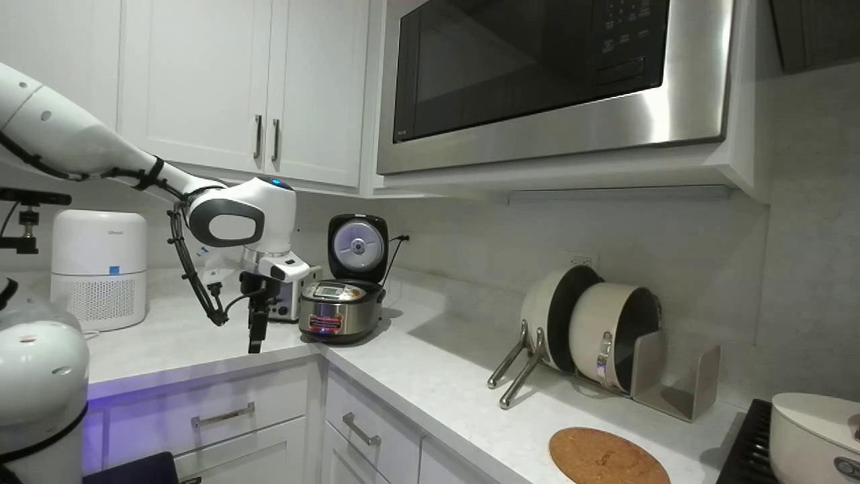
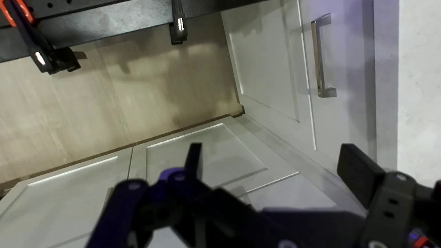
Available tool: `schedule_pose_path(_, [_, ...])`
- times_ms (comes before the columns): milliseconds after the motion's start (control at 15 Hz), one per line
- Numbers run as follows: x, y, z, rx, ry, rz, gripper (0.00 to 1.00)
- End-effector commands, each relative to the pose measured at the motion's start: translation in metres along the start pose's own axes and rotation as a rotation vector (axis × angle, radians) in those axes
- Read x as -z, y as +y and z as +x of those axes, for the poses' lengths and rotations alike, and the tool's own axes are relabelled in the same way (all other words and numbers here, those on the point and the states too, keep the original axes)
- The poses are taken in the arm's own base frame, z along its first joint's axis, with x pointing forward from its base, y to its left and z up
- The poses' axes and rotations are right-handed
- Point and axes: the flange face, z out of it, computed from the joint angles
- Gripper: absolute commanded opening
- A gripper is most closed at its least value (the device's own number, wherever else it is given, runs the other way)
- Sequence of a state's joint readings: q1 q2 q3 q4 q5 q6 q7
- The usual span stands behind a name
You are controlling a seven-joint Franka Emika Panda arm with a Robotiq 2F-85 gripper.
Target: Turn the switch up on the toaster
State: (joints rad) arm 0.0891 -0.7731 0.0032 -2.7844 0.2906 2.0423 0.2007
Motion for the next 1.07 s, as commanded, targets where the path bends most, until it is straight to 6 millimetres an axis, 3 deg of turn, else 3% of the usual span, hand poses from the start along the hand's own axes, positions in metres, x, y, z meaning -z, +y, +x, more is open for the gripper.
schedule_pose_path(0, [0.0, -0.024, -0.011, 0.093, -0.004, 0.037, 1.0])
schedule_pose_path(533, [-0.013, -0.089, -0.042, 0.366, -0.017, 0.115, 1.0])
schedule_pose_path(1000, [-0.016, -0.144, -0.064, 0.565, 0.102, 0.293, 1.0])
